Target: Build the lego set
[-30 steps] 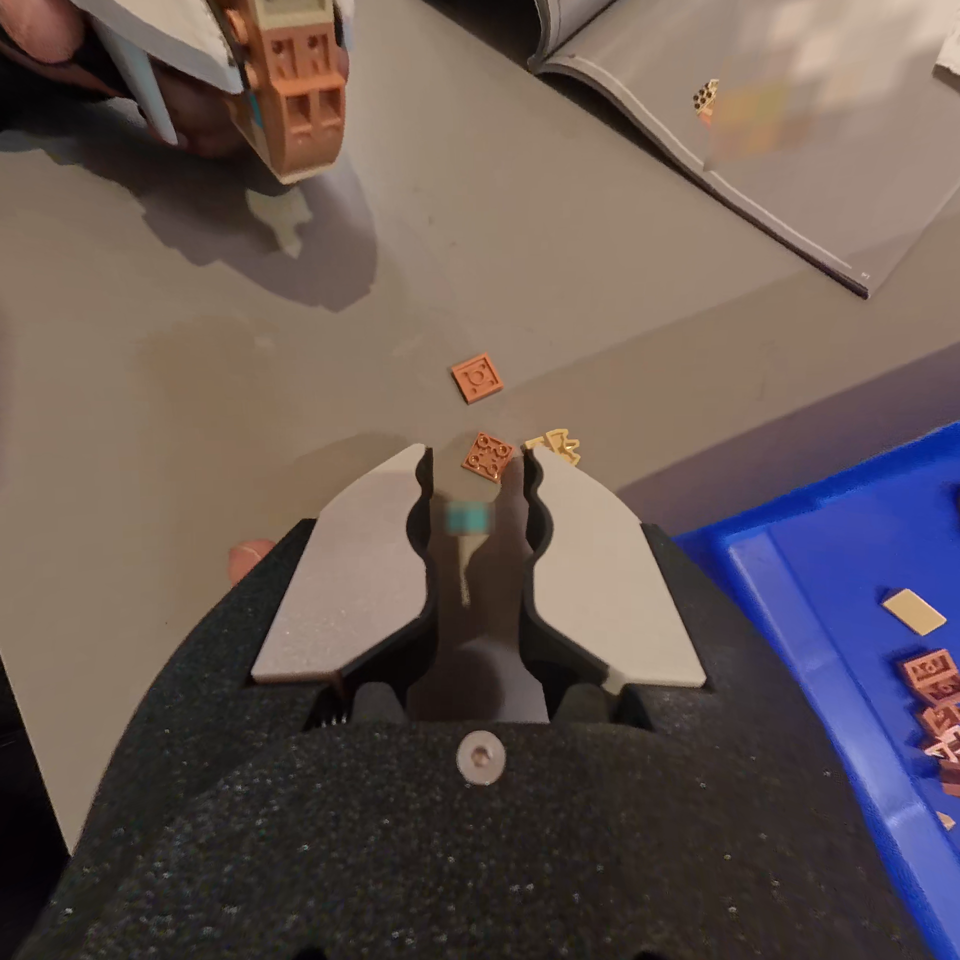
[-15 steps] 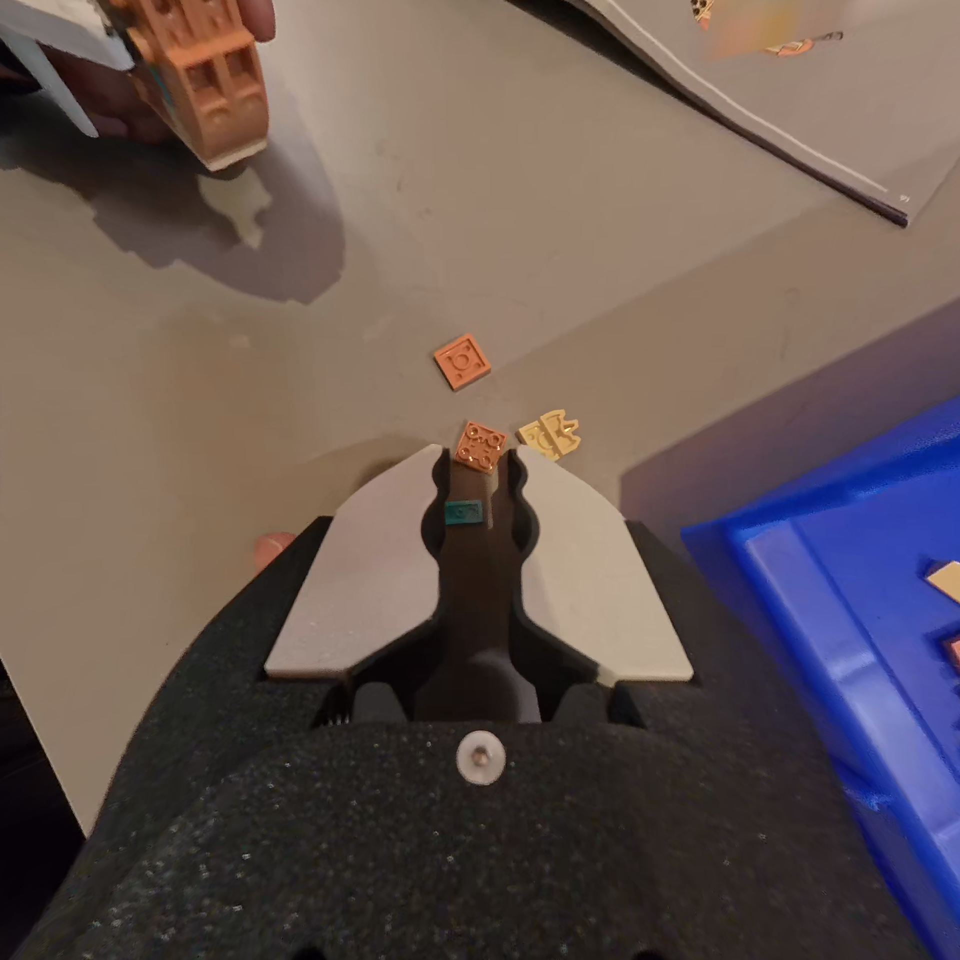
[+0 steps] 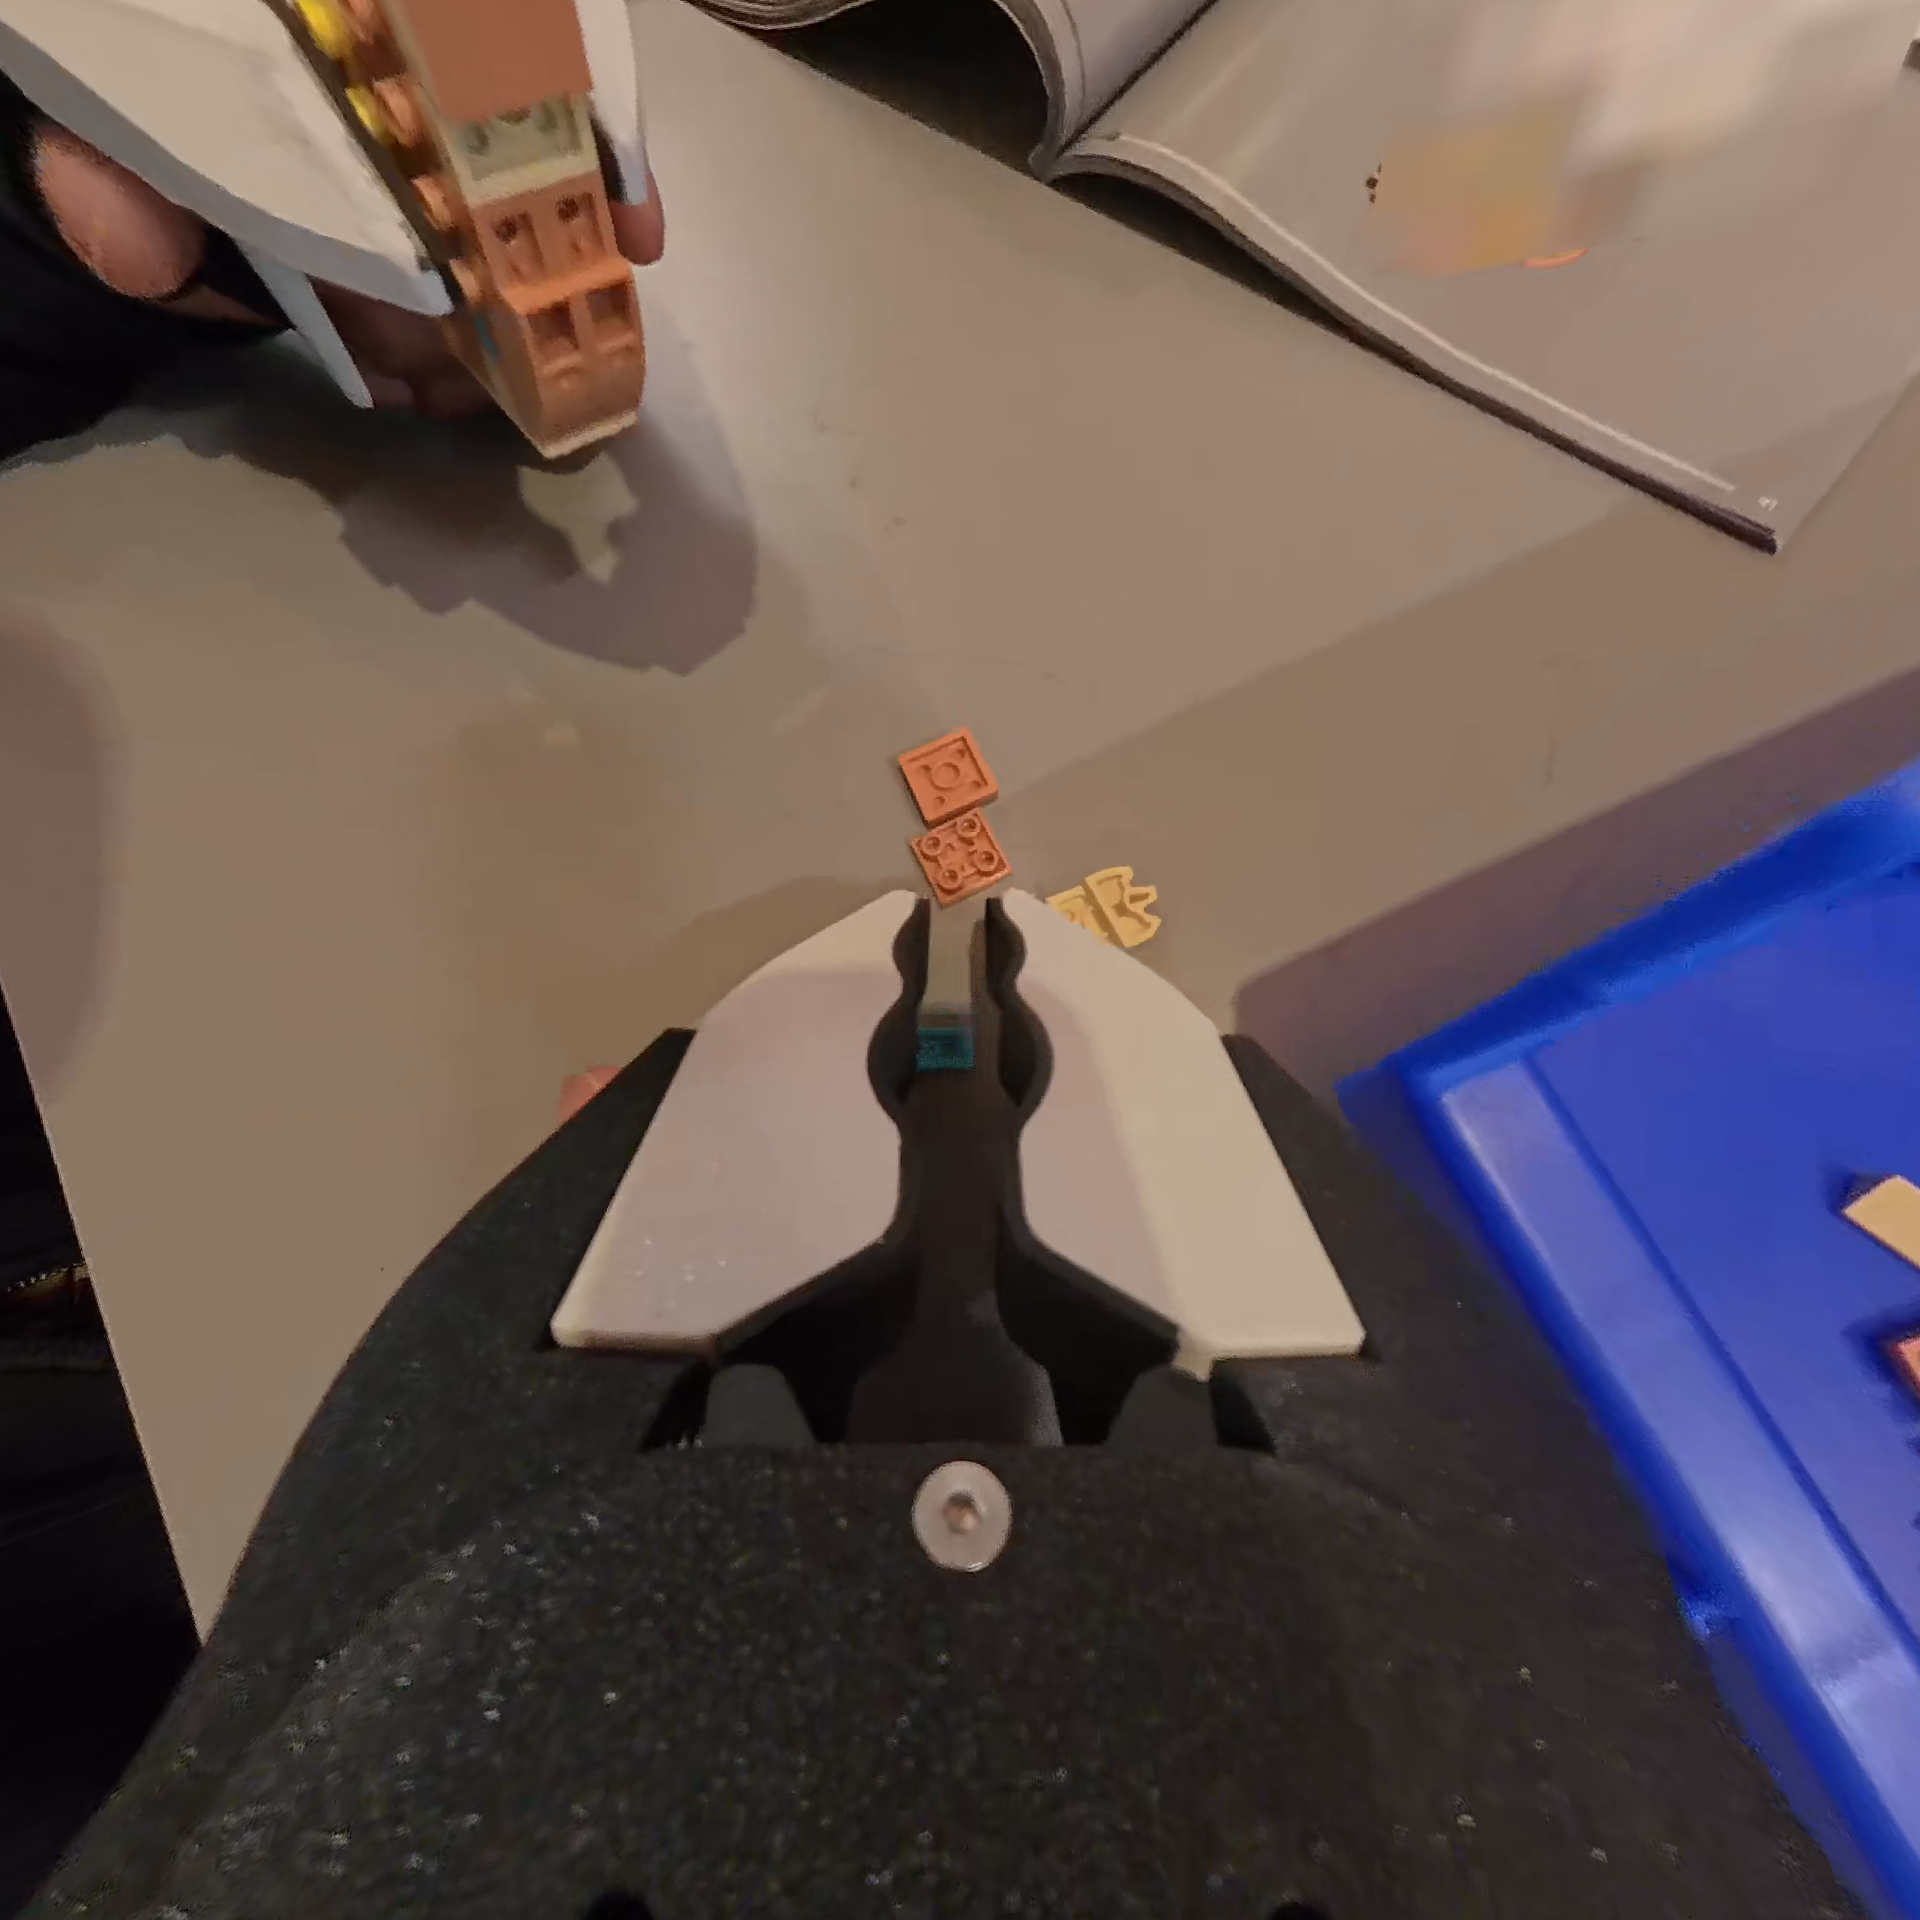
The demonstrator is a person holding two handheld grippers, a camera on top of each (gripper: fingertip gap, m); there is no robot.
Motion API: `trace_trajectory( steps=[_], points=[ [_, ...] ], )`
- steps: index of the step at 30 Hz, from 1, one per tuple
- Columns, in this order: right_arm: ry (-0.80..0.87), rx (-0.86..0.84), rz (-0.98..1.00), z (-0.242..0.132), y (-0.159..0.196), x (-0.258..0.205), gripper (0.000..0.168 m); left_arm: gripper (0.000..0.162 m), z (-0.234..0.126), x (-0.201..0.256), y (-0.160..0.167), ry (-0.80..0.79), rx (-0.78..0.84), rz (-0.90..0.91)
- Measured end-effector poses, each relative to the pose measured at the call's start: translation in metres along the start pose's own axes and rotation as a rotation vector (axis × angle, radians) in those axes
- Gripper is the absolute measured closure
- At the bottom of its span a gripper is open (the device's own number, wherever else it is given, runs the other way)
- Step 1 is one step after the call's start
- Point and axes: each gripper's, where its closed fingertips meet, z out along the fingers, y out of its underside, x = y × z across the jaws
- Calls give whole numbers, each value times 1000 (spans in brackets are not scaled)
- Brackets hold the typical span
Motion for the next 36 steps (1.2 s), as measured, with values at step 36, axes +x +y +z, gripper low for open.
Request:
trace_trajectory(
  steps=[36],
  points=[
    [-334,110,96,8,-29,-50,152,140,7,2,35,32,-227,-214]
  ],
)
